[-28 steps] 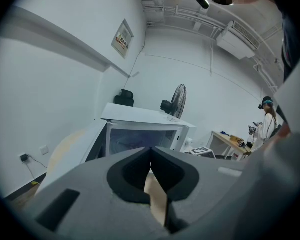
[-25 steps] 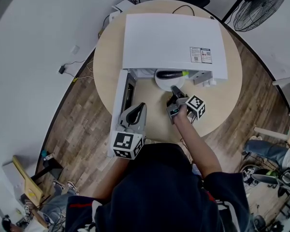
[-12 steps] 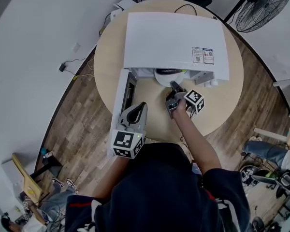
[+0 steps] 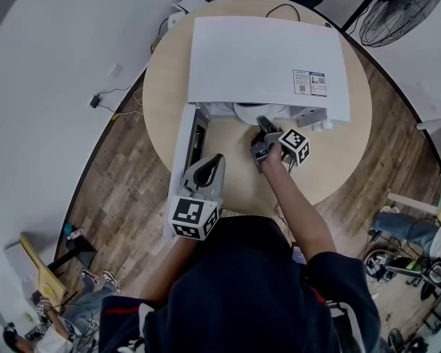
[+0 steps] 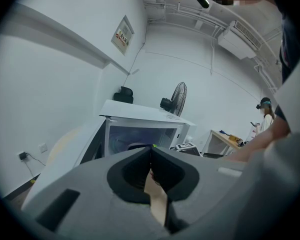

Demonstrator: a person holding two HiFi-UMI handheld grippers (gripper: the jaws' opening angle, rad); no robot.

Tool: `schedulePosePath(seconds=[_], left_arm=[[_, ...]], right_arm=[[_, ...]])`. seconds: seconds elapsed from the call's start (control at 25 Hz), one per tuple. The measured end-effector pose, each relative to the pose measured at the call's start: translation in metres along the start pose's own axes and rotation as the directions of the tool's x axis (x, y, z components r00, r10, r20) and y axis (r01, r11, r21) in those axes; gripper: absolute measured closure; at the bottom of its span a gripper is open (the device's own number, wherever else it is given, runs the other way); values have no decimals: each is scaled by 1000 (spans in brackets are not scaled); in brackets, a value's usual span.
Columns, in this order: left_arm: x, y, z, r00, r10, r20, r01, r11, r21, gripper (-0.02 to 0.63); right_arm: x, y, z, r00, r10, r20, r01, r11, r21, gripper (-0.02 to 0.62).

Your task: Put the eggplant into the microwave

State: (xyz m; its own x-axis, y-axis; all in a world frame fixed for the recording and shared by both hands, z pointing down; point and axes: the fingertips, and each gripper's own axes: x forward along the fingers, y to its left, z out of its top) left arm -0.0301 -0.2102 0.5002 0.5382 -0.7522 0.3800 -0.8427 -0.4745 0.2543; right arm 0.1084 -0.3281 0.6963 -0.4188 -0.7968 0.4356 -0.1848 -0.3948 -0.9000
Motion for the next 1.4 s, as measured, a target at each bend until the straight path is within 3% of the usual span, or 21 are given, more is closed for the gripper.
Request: schedulePosePath(seconds=[0.4,0.64,0.92,1.08,1.16,1.24,1.4], left_arm=[[-3,-1,0,1000,7,6,-7,1000,-2,589],[-6,-2,3,1000,4,26,-3,1000,-11,589],[-3,-5,3,1000,-4,24,4,1000,-7,589],[-1,-6,1,1000,-6,20,6,1000,-5,589],[0,-7,1,1000,-7,18,7,1000,-4,589],[0,-7,1,1000,-8,17,8,1000,-3,589],[1,-9,0,1000,-8,13,8,1000,-2,589]], right_arm=[[5,3,-3,1000,27,-10,-28,999,-28,574],[2,3,-2,998,50,-21,-51,998,-43,495],[-14,8,-2,998,48,-43,-54,988,-143,492],[-25,9,-3,997,31,-69,-48,964,-263,497],[-30,14,-4,997,28,-76,-53,937,-345,499],[-33,18,-6,997,3,-80,-41,881,-472,505],[-37,24,-15,996,-69,-65,1,689,-725,527]])
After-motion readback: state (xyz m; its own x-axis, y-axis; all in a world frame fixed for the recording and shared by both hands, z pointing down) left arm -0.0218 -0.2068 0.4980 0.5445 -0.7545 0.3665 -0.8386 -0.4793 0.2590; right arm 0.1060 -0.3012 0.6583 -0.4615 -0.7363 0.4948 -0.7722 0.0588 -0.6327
